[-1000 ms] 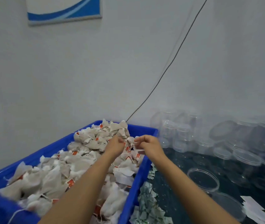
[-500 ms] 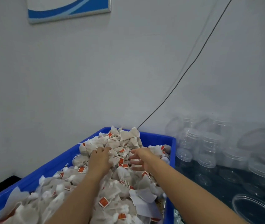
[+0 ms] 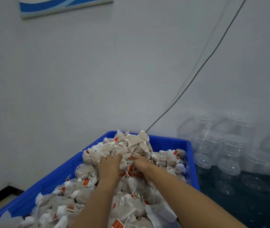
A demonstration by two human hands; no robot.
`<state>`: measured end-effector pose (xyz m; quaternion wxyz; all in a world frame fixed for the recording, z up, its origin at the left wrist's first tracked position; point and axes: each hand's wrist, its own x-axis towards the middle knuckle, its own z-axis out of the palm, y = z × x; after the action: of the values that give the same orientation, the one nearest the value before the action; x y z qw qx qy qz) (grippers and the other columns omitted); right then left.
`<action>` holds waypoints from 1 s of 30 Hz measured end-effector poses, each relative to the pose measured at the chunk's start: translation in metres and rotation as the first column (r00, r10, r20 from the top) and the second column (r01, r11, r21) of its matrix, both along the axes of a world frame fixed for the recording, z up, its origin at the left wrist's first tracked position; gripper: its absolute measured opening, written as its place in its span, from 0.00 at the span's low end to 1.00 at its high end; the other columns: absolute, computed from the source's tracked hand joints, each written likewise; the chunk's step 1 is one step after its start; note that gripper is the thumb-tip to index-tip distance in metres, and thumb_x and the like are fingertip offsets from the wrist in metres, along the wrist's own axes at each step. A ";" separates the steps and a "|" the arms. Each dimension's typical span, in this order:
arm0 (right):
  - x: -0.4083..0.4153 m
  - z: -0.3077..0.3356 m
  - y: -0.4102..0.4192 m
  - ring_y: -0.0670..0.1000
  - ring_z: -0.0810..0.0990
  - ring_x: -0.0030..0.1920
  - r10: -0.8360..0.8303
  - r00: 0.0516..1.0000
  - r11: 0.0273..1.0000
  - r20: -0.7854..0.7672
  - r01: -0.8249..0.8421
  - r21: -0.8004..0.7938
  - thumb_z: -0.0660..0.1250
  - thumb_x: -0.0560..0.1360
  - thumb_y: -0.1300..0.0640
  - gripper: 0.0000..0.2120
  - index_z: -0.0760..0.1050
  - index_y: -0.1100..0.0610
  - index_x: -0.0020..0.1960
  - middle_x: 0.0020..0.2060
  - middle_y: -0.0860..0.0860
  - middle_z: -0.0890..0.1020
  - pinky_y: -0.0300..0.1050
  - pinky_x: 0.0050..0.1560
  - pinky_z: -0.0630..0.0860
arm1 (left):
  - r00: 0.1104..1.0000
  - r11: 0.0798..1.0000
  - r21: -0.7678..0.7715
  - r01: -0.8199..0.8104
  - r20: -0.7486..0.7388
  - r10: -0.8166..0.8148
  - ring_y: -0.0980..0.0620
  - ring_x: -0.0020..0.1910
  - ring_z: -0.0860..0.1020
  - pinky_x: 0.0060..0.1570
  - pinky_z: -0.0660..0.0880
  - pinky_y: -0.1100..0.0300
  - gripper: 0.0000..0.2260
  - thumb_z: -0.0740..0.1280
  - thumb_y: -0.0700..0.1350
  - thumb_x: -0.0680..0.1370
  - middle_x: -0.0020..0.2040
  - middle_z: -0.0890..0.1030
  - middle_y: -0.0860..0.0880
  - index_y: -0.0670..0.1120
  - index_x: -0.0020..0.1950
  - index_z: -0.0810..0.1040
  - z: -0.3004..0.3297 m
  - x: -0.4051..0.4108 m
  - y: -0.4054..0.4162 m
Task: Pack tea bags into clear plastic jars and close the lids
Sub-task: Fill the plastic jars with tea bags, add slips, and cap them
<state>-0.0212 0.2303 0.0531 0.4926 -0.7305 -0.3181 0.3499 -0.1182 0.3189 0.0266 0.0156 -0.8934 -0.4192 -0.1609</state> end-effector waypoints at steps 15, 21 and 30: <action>0.020 0.015 -0.011 0.55 0.82 0.46 -0.411 0.813 0.791 -0.411 0.543 0.282 0.69 0.76 0.54 0.09 0.80 0.59 0.50 0.44 0.55 0.82 0.48 0.45 0.82 | 0.353 0.880 -0.410 0.239 0.881 0.315 0.48 0.47 0.76 0.45 0.72 0.57 0.06 0.69 0.45 0.77 0.49 0.79 0.48 0.51 0.52 0.76 0.030 -0.001 0.006; 0.014 0.024 -0.021 0.59 0.81 0.50 -0.361 0.714 0.749 -0.600 0.605 0.270 0.69 0.75 0.49 0.14 0.74 0.60 0.48 0.48 0.58 0.81 0.57 0.51 0.81 | 0.187 0.724 -0.415 0.551 0.907 0.378 0.47 0.47 0.79 0.47 0.78 0.51 0.06 0.67 0.47 0.78 0.48 0.82 0.45 0.47 0.52 0.79 0.061 -0.004 -0.008; -0.006 0.047 -0.060 0.60 0.80 0.51 -0.026 0.636 0.885 -0.772 0.373 0.278 0.66 0.78 0.58 0.16 0.72 0.60 0.64 0.54 0.62 0.79 0.52 0.35 0.81 | 0.239 0.136 -0.301 0.944 0.908 0.345 0.53 0.37 0.82 0.35 0.80 0.59 0.06 0.62 0.40 0.78 0.41 0.83 0.46 0.44 0.49 0.79 0.138 -0.005 -0.059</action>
<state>-0.0273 0.1707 0.1000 0.7579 -0.4305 -0.0680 0.4854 -0.1234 0.2603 0.1650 -0.7946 -0.5069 -0.0646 -0.3278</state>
